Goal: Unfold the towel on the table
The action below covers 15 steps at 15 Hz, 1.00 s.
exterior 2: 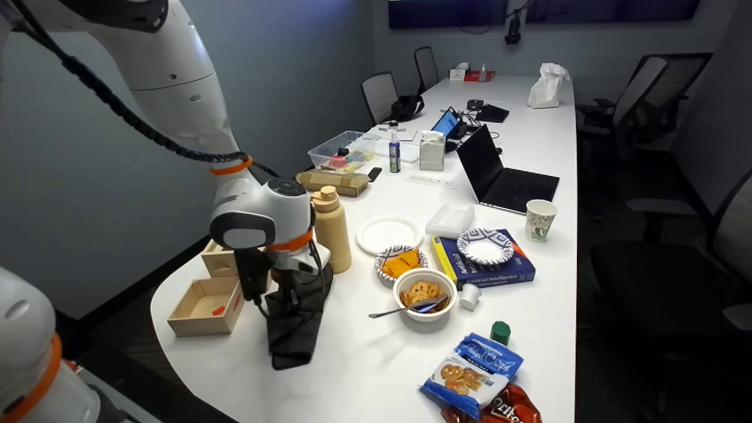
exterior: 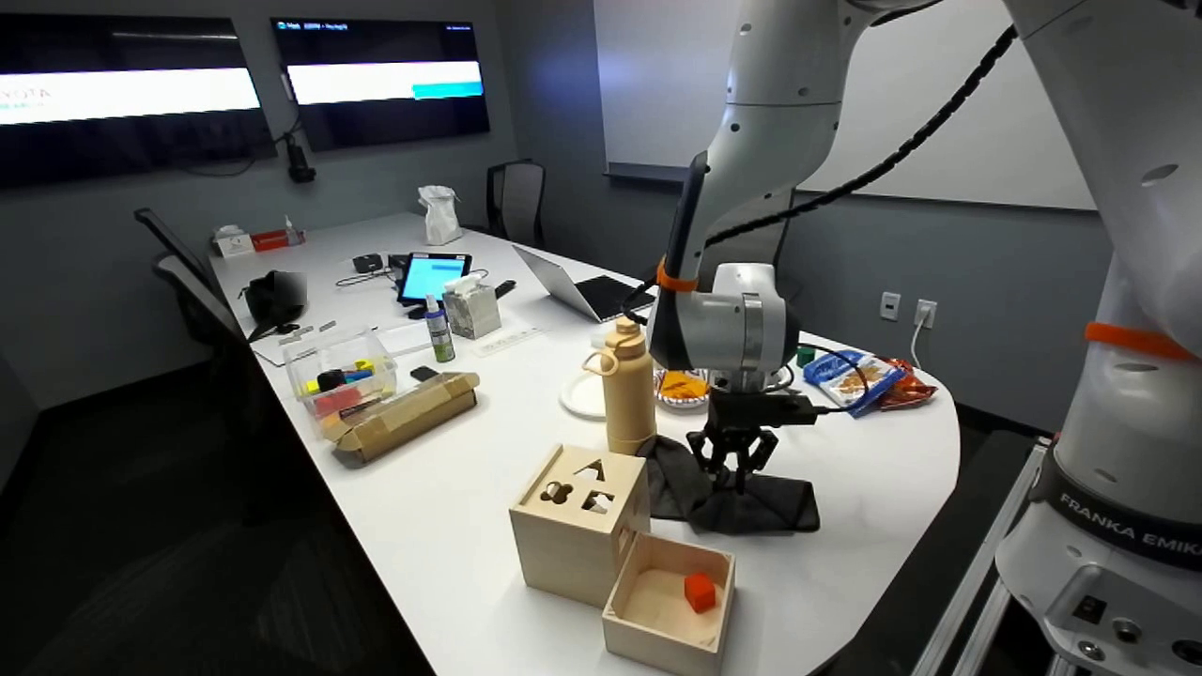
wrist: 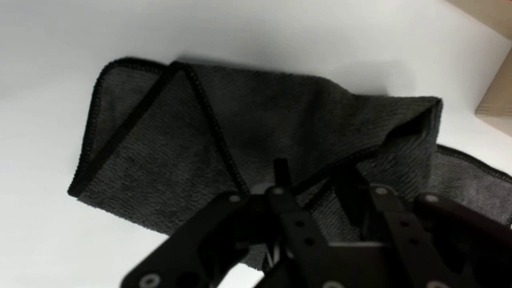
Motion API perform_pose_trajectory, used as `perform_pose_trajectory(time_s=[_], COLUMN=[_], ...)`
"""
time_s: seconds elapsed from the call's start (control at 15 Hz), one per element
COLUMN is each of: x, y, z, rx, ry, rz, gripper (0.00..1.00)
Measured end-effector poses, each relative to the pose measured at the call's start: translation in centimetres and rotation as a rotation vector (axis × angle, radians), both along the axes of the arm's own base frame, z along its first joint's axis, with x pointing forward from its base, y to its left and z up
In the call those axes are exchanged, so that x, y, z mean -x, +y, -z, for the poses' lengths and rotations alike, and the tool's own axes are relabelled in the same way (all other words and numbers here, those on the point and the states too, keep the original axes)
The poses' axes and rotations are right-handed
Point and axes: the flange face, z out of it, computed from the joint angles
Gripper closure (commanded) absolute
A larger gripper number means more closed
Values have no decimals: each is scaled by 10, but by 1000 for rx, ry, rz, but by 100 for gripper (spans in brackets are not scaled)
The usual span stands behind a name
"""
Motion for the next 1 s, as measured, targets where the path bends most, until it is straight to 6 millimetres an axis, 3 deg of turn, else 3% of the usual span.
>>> perform_pose_trajectory(time_s=[0.07,0.67,1.0], x=[-1,-10,-15], y=[0,3,-9], z=[0,0,-19], rx=[-4,11,24], ry=[10,77,40], rz=[-1,-28,14], gripper=[100,100,100])
